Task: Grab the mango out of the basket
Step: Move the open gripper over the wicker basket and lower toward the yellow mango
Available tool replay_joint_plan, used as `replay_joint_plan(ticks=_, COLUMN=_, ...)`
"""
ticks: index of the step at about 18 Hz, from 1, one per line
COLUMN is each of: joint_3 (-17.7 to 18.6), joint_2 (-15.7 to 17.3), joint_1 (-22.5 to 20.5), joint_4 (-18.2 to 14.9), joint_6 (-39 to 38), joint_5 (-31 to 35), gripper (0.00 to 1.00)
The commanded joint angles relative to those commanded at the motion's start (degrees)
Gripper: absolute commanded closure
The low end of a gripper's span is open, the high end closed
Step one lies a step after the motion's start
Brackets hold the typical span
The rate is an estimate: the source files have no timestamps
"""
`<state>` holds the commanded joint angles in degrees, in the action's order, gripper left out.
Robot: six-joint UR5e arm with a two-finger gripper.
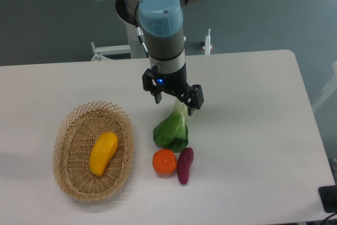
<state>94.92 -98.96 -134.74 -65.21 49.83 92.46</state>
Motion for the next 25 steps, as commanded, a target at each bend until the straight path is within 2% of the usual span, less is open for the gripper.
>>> replay_joint_plan(ticks=5, joint_3=0.00, joint_2=0.00, joint_1=0.09, joint_4=0.97, joint_6=0.00, joint_5=-0.18, gripper=0.00)
replay_joint_plan(ticks=7, joint_3=1.22, joint_2=-0.09, joint_1=-0.35, joint_4=1.49, joint_6=-0.17, joint_5=-1.22, gripper=0.00)
replay_joint_plan(ticks=9, joint_3=2.98, joint_2=0.00, joint_1=-0.35, joint_4=3.50, joint_6=-0.61, joint_5=-1.67, gripper=0.00)
replay_joint_plan(ticks=12, joint_3=5.45, joint_2=0.53, joint_1=0.17, joint_4=8.07, joint_6=-8.15, joint_5=-1.76, gripper=0.00)
replay_joint_plan(ticks=15, joint_3=5.45, joint_2=-0.09, joint_1=2.45, joint_4=8.61, joint_6=-13.35, joint_5=-2.19, gripper=0.00)
replay_joint_plan(ticks=18, joint_3=5.89, joint_2=-2.10, joint_1=5.27, joint_4=8.53, joint_6=-18.43, joint_5=-4.48, gripper=0.00)
replay_joint_plan(ticks=19, joint_3=6.24, joint_2=-3.85, joint_1=7.19, joint_4=8.79, joint_6=-20.98, joint_5=-5.00, gripper=0.00)
replay_joint_plan(ticks=22, joint_3=6.15, joint_2=-7.73, joint_1=9.49, joint_4=12.46, joint_6=-24.59, joint_5=-6.06, gripper=0.00)
replay_joint_plan(ticks=24, joint_3=6.24, joint_2=-8.35, joint_1=11.76, joint_4=14.93, joint_6=-28.37, joint_5=-7.90, gripper=0.00)
replay_joint_plan(ticks=25, joint_3=6.33, joint_2=-9.05, joint_1=12.04, joint_4=15.12, joint_6=-28.65, joint_5=-7.91, gripper=0.00)
